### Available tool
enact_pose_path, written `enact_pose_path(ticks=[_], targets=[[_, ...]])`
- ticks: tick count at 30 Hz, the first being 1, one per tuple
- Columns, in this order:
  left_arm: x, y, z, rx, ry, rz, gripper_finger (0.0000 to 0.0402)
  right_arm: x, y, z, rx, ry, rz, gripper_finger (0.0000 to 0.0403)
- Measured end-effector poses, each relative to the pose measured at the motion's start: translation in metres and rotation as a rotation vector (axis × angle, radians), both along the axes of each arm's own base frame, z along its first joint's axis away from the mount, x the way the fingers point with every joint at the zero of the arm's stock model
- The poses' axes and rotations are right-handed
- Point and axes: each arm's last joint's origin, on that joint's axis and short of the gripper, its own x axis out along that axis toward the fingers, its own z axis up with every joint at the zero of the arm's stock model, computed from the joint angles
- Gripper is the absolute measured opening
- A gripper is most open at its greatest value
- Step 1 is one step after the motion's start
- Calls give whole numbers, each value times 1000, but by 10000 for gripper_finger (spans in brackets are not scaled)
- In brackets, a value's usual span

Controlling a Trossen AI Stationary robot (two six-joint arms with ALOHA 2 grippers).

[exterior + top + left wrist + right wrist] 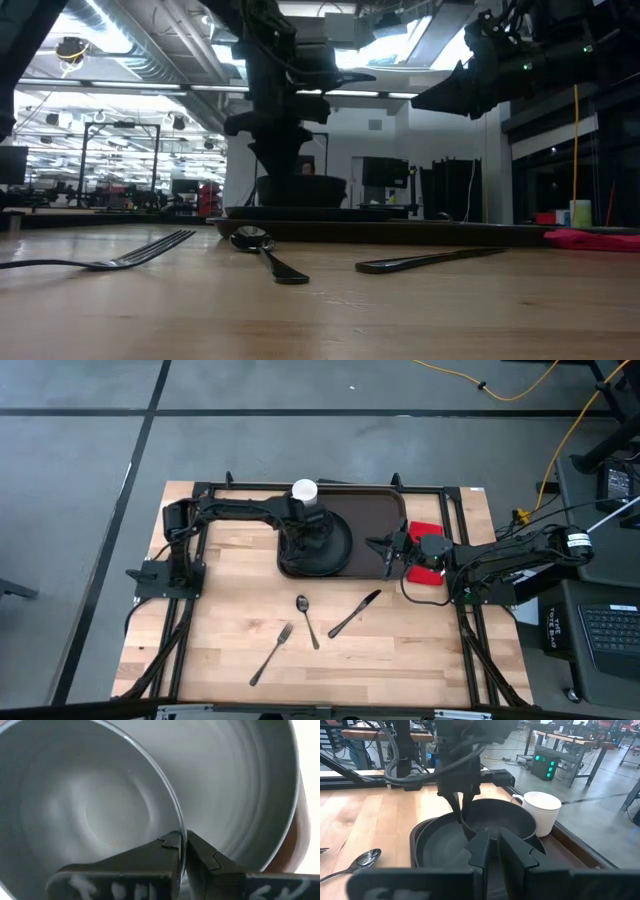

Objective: Set up tray
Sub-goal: Put the black bowl on the black plate

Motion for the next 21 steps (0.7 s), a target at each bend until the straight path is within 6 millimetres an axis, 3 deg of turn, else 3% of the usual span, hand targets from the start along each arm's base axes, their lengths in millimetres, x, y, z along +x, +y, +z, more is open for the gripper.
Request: enact_pose_path(ticks=[21], targets=[[5, -1, 1, -13, -59, -14, 61, 0, 0, 0, -1, 3, 0, 42]])
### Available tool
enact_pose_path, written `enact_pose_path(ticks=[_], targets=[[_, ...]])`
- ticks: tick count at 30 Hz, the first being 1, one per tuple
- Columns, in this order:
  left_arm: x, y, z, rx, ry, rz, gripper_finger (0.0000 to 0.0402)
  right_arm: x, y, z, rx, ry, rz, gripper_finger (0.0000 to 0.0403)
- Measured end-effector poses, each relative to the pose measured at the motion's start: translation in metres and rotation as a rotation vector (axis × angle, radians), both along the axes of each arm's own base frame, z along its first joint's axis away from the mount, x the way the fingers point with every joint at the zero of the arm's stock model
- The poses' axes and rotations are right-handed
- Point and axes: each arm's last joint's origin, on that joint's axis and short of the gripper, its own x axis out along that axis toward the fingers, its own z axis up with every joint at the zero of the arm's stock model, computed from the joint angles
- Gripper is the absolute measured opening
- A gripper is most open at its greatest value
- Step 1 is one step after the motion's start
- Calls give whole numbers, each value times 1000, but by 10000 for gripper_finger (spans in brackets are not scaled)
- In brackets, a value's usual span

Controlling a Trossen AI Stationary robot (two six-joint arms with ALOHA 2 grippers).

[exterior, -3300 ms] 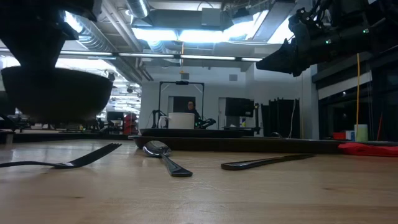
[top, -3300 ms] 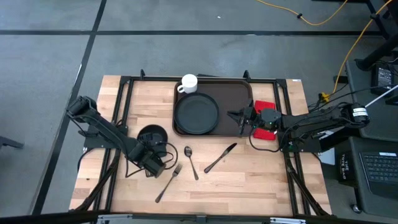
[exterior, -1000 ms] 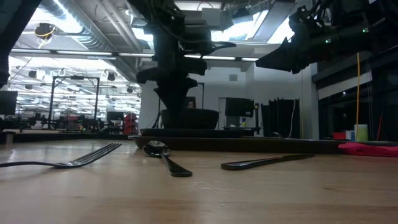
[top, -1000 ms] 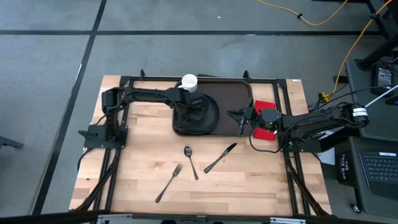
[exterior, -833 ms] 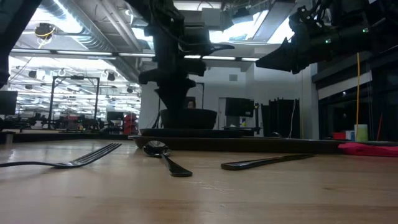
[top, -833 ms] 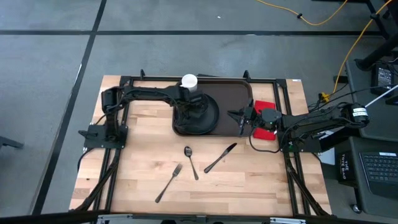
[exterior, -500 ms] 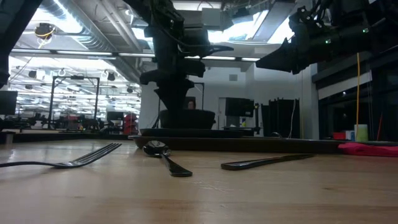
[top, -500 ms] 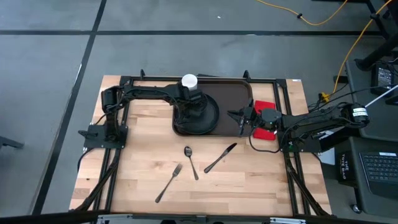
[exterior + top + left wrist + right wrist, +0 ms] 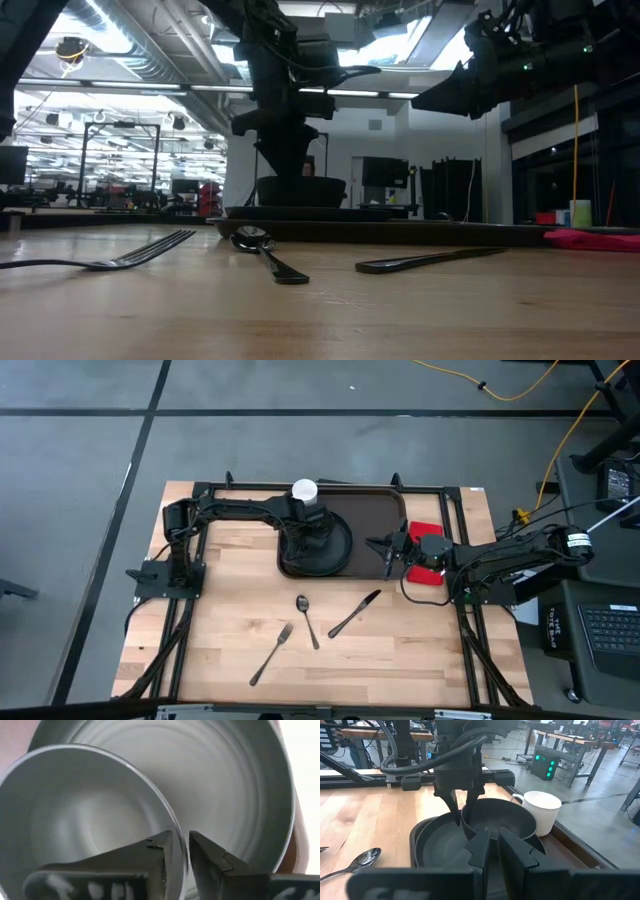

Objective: Set up tray
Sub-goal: Put the black bowl on the black plate, then put the red napkin on the brown tray to the right of the black plate

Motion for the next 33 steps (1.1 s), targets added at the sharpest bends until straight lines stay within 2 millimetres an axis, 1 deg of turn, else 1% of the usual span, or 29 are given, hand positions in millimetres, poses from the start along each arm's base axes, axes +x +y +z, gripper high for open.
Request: enact_pose_path(ticks=[5, 8, 11, 13, 17, 19, 22, 26, 28, 29, 33], targets=[[0, -2, 1, 0, -1, -3, 79, 0, 0, 0, 0, 2, 0, 42], [0, -5, 7, 10, -9, -11, 89, 0, 0, 0, 0, 2, 0, 42], [-2, -8, 21, 8, -12, -6, 99, 0, 0, -1, 0, 6, 0, 42], [0, -10, 33, 6, -46, 0, 105, 0, 0, -1, -1, 13, 0, 42], [-8, -15, 51, 17, -43, -17, 114, 0, 0, -2, -1, 19, -6, 42], [-16, -19, 61, 40, -36, -22, 115, 0, 0, -2, -2, 20, -12, 42], [-30, -22, 83, 42, -86, 22, 111, -1, -1, -2, -6, 22, -25, 42], [-53, -22, 107, 6, -221, 56, 90, -1, -1, -3, -7, 30, -26, 42], [-68, -22, 110, -4, -289, 64, 74, -1, -1, -3, -15, 34, -24, 42], [-76, -23, 108, -9, -319, 80, 66, -1, -1, -3, -26, 41, -23, 42], [-109, -29, 93, -19, -452, 122, 31, -2, 0, -7, -53, 99, -12, 39]])
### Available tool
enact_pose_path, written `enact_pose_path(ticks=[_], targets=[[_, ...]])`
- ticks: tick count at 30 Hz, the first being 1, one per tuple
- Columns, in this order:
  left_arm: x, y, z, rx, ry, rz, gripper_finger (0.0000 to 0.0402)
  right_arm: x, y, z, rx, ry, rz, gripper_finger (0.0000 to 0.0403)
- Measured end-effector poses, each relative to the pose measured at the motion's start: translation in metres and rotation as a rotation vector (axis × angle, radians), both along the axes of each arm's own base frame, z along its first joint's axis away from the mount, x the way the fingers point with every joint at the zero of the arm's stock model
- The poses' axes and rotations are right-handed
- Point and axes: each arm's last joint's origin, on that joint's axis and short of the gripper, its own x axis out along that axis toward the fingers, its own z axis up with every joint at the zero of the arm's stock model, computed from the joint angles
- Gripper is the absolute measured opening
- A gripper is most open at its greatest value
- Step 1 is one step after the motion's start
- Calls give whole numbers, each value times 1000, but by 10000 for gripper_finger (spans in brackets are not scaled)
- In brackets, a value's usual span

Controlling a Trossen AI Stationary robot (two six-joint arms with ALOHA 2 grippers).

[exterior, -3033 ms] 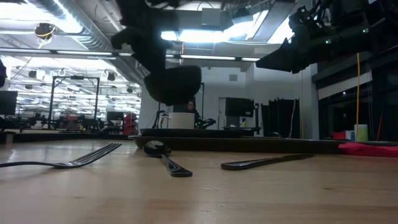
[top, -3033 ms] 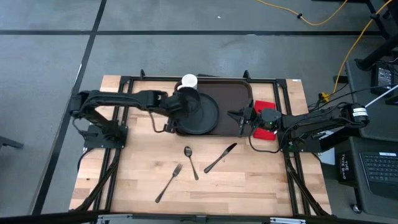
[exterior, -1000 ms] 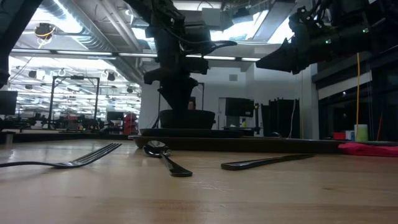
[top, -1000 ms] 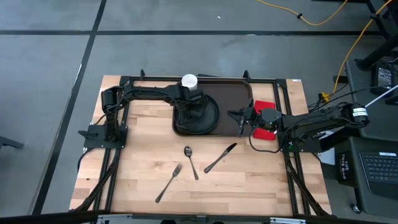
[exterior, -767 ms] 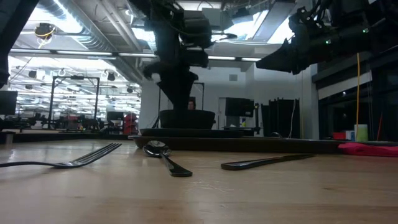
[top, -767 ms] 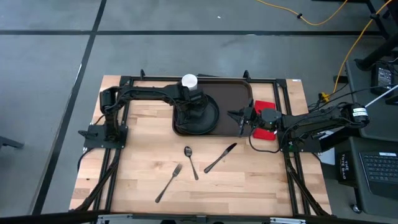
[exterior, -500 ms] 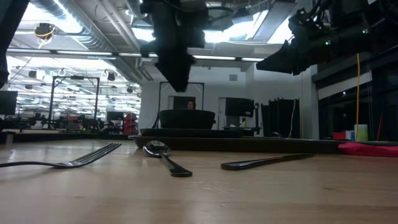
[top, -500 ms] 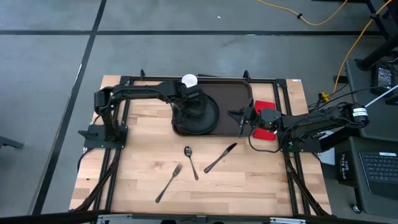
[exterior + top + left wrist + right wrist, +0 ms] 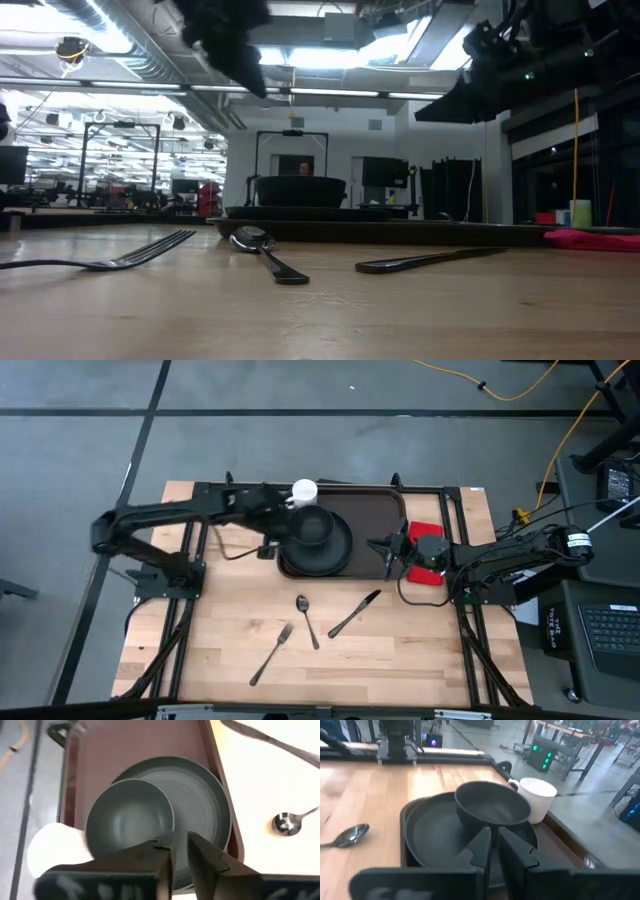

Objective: Set up tray
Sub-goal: Put the red napkin on the brown tray to the right of the black plate

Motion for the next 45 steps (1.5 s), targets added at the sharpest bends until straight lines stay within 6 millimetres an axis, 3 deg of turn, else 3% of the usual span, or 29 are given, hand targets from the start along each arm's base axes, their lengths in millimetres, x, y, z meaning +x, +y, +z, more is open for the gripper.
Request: enact_pose_path(ticks=[5, 8, 17, 24, 32, 37, 45], targets=[[-37, -12, -23, 34, -183, 21, 3, 2, 0, 3, 19, 12, -2, 8], [-56, -18, -33, 61, -302, 34, 3, 7, 0, 12, 74, 29, -16, 10], [-91, -29, -54, 111, -460, 37, 3, 23, 2, 40, 153, 132, -34, 7], [-97, -31, -68, 103, -435, 39, 4, 34, 17, 63, 213, 353, -98, 4], [-97, -31, -71, 32, -441, 88, 6, 53, 52, 84, 260, 544, -138, 3], [-96, -31, -70, 25, -448, 95, 6, 58, 78, 86, 315, 723, -220, 4], [-96, -31, -70, 19, -450, 99, 6, 37, 116, 82, 377, 912, -414, 14]])
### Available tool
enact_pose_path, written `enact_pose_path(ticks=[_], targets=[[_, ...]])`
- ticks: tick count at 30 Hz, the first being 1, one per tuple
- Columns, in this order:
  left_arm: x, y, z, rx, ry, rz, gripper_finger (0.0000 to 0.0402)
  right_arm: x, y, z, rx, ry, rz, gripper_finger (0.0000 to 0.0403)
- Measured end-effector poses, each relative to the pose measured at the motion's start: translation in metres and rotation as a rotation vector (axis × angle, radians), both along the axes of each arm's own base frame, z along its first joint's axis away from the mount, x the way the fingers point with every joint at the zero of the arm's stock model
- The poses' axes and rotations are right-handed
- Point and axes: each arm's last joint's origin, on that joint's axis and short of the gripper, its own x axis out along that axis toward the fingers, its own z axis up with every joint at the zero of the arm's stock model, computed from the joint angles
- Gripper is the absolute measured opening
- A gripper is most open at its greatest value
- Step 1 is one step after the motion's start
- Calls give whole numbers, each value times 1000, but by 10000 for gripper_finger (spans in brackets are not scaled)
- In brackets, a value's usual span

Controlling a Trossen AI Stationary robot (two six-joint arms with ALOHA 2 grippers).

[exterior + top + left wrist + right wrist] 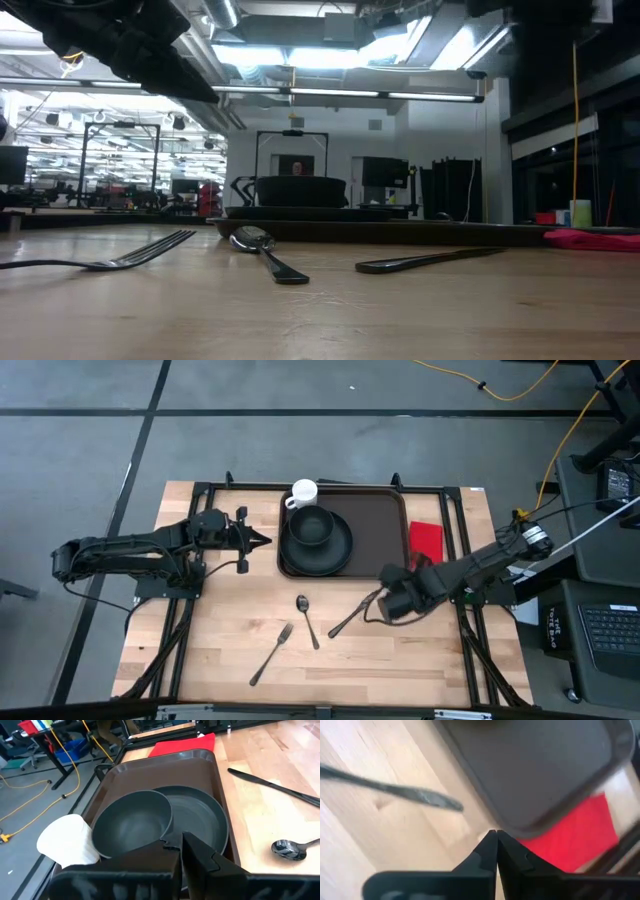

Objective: Set up tray
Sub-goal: Put the red napkin on the brown tray to the right of the black plate

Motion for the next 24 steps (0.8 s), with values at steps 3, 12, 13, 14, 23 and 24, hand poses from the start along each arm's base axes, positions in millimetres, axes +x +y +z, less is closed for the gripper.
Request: enact_pose_path(ticks=[3, 12, 13, 14, 23, 24], targets=[[0, 0, 0, 0, 0, 0, 6, -12, 12, -3, 17, 7, -49, 20], [0, 0, 0, 1, 0, 0, 6, -27, 25, -18, 42, 7, -179, 25], [0, 0, 0, 1, 0, 0, 6, -29, 25, -21, 58, 34, -188, 25], [0, 0, 0, 1, 0, 0, 6, -31, 25, -25, 76, 62, -195, 27], [0, 0, 0, 2, 0, -1, 6, -38, 21, -47, 85, 124, -250, 128], [0, 0, 0, 2, 0, -1, 6, -38, 20, -47, 85, 123, -254, 146]])
